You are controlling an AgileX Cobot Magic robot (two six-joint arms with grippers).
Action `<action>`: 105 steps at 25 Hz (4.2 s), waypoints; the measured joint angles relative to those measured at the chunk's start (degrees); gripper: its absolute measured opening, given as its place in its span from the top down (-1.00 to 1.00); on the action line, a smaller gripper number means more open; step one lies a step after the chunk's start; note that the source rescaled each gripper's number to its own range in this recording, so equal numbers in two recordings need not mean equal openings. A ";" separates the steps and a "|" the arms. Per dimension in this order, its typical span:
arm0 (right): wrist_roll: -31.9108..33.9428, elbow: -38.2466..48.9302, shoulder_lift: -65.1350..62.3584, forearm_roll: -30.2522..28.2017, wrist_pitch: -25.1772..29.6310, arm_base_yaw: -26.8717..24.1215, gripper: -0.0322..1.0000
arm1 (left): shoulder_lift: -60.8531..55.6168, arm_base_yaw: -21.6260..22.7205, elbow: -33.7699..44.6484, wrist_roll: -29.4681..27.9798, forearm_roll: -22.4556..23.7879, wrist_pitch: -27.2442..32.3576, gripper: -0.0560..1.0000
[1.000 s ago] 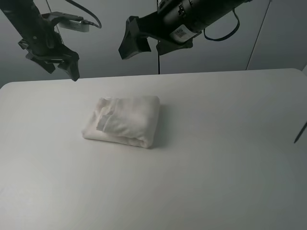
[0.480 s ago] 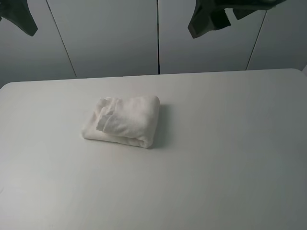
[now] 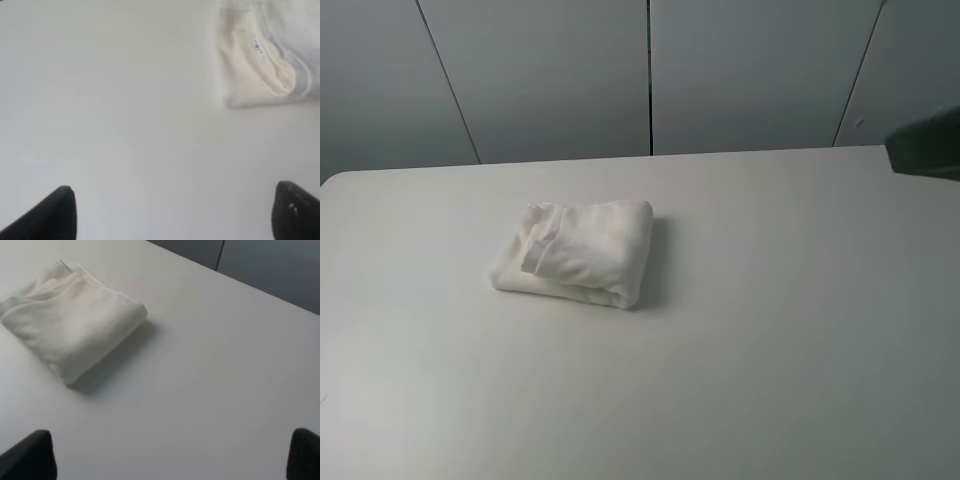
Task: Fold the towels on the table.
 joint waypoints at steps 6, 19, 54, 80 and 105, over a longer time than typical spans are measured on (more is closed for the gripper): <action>-0.83 5.73 -14.52 0.37 5.34 0.00 -1.00 | -16.83 0.00 9.72 -2.74 -1.43 1.76 -1.00; -5.92 9.37 -32.60 4.79 15.11 0.10 -1.00 | -44.05 0.00 22.26 -4.99 -6.83 4.20 -1.00; -5.78 16.61 -35.85 5.92 11.78 -11.83 -1.00 | -48.88 3.23 29.41 -2.83 -6.04 -3.74 -1.00; -3.10 16.61 -39.24 7.87 11.62 -29.80 -1.00 | -48.88 13.56 29.41 -3.15 -5.93 -3.74 -1.00; -3.10 16.61 -39.24 7.76 11.62 -29.80 -1.00 | -48.88 12.96 29.41 -3.15 -5.93 -3.74 -1.00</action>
